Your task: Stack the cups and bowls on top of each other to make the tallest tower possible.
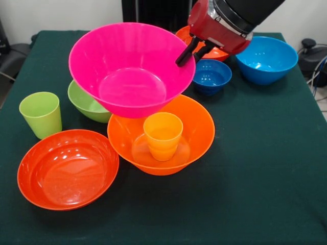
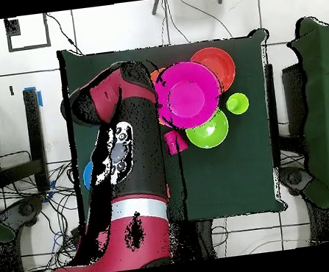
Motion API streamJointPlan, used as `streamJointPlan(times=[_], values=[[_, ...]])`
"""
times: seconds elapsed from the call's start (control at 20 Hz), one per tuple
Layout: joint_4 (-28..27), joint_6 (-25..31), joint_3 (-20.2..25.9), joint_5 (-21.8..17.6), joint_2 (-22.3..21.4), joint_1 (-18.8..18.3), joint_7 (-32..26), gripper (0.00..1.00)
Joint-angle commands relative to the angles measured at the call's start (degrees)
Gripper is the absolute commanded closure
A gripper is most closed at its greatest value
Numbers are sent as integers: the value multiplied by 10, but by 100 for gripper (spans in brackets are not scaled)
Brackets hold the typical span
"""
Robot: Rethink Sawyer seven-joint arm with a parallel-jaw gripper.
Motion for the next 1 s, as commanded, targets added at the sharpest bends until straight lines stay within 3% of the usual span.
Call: streamJointPlan(times=[0.05, 0.35, 1.0], values=[[-33, -17, 34, -4, 11, 15, 30, 100], [-51, -2, 33, 5, 33, 26, 54, 100], [-42, -48, 36, 9, 40, 20, 54, 100]])
